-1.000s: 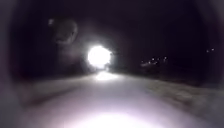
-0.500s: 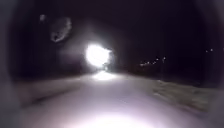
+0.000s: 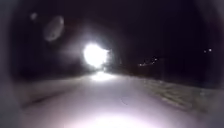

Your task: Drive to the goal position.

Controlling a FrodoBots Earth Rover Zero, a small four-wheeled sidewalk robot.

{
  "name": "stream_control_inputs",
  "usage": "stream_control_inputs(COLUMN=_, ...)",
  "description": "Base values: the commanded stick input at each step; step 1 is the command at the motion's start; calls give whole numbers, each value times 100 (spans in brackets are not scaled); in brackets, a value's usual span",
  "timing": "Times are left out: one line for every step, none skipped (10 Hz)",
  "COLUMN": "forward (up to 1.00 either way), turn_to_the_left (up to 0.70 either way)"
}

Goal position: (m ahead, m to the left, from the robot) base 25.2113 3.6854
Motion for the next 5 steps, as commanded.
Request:
stream_control_inputs(forward=100, turn_to_the_left=0)
stream_control_inputs(forward=100, turn_to_the_left=0)
stream_control_inputs(forward=100, turn_to_the_left=0)
stream_control_inputs(forward=100, turn_to_the_left=0)
stream_control_inputs(forward=100, turn_to_the_left=0)
